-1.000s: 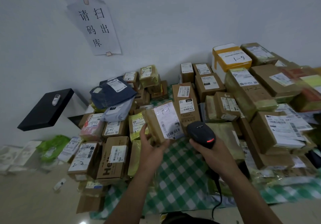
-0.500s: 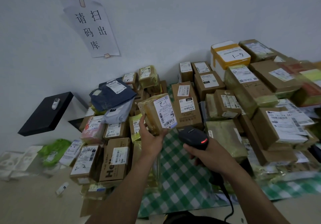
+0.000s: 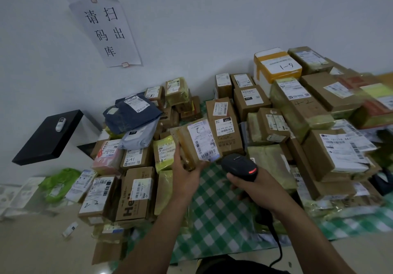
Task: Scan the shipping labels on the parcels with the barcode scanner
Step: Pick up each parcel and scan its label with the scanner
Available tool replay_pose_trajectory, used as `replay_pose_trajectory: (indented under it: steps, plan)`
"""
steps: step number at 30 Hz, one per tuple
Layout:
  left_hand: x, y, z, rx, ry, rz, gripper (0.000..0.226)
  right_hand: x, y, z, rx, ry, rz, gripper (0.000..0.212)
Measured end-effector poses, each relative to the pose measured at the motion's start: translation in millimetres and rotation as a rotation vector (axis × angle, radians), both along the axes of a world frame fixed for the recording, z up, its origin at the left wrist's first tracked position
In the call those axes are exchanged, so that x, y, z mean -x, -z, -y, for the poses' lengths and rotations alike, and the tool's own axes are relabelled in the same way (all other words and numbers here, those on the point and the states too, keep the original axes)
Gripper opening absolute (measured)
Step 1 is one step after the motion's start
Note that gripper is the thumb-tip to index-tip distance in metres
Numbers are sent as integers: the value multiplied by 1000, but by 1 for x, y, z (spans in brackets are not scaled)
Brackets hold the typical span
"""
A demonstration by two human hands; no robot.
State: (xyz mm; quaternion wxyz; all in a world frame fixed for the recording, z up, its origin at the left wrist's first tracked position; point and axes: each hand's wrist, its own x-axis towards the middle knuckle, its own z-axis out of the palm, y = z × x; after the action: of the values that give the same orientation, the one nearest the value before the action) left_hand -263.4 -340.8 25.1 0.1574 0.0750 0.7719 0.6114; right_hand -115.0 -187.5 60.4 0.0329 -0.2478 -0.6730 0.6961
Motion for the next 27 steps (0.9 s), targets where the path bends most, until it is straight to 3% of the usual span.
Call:
replay_pose_trajectory:
  steps: [9,16,21,27]
  plan:
    - [-64,75,16,189,160,360,57,-12,23,-17,22,116,59,25]
    - [-48,103,-17,88,148,652,39,-22,39,-15,43,141,135,26]
    - [-39,134,-34,92,222,568,45,-29,48,-10,67,172,121,21]
    - [-44,149,-42,154,125,355,33,-27,51,-5,58,181,156,22]
